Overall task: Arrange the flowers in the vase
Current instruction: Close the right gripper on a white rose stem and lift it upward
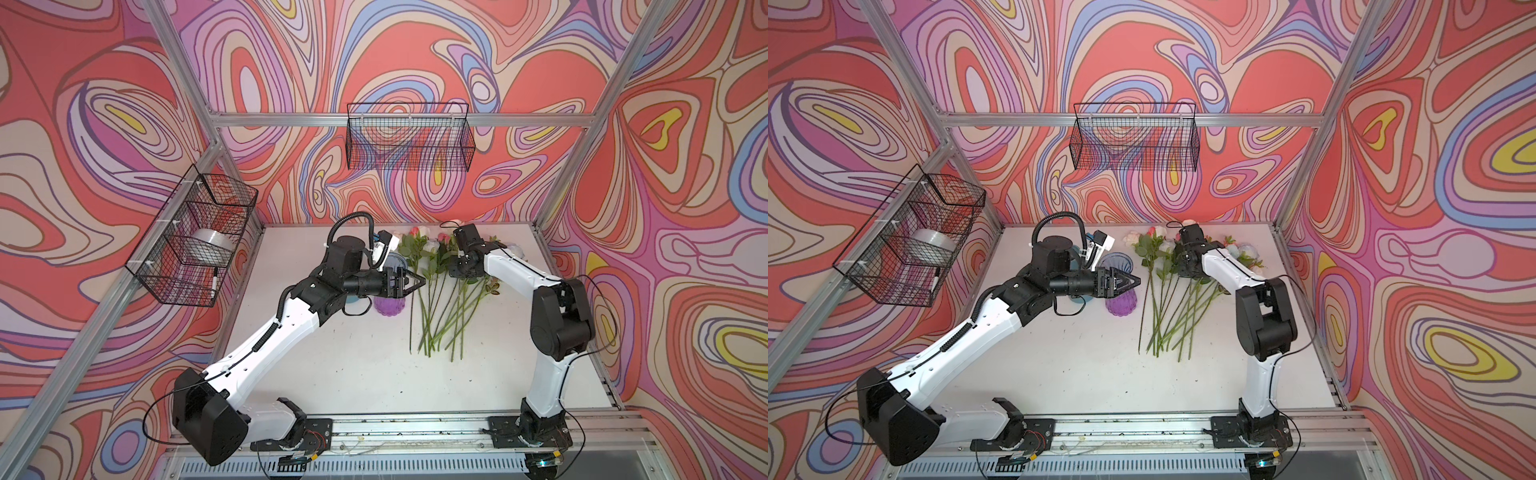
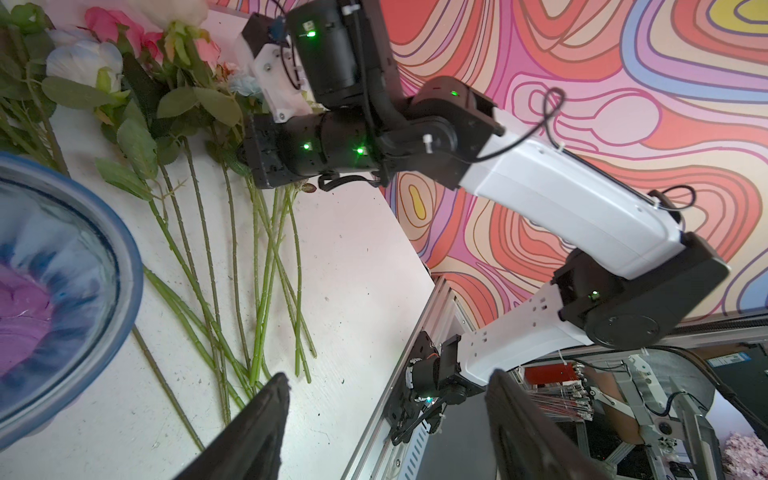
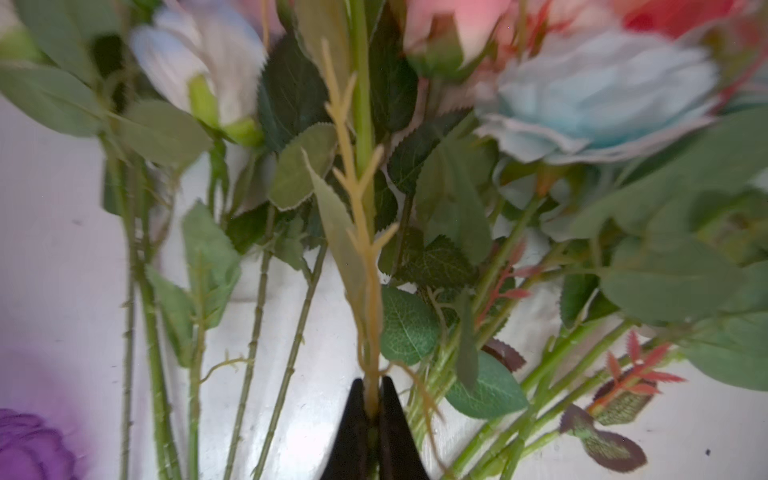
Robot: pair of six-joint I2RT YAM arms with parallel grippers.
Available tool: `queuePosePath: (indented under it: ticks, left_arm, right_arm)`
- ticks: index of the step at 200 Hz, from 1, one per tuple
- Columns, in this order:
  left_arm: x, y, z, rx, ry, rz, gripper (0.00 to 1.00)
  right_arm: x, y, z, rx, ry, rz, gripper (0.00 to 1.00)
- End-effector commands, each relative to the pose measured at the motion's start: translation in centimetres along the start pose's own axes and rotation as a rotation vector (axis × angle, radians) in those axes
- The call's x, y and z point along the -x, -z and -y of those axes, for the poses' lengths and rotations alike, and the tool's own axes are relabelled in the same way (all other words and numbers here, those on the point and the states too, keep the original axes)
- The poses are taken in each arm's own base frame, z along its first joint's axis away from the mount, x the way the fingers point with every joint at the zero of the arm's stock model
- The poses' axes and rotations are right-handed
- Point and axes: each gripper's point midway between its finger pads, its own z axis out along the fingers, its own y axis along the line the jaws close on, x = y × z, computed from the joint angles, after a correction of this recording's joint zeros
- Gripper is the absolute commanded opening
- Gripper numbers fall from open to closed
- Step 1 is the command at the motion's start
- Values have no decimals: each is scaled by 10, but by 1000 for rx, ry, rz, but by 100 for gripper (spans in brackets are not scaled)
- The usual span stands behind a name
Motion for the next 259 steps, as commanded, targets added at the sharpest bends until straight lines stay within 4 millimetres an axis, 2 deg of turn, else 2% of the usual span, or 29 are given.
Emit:
queuePosePath:
  ticks: [1,9,12,36,59,97,138,154,174,200,232,259]
  left_arm:
    - [7,8,9,-1,-50,25,76]
    - [7,9,10,0,-59,29,77]
    - [7,10,10,2,-64,31,77]
    - [9,14,11,14,-97,47,78]
    - [10,18,15,6,-122,62,79]
    - [11,22,18,7,-167,76,80]
    - [23,43,13,97,-248,179,82]
    - [30,55,9,144,-277,252,87]
    - [39,74,3,221,-318,364,100]
    - [55,105,-7,336,-343,515,100]
    - [72,149,-35,499,-274,696,100]
    - [77,185,-60,634,-181,835,100]
  right_arm:
    - [32,58,-9,101,-62,185,0]
    - [35,72,-10,132,-75,229,0]
    - [34,72,-11,138,-78,231,0]
    - [46,119,-20,277,-114,395,0]
    - [53,156,-22,355,-130,526,0]
    - [53,212,-35,473,-104,676,0]
    - [60,276,-53,529,-54,819,0]
    - [67,300,-65,561,-30,870,0]
    - [80,325,-78,593,0,932,0]
    - [104,354,-91,640,6,995,0]
    - [127,372,-108,706,-17,1063,0]
    - [144,385,-126,759,-24,1107,0]
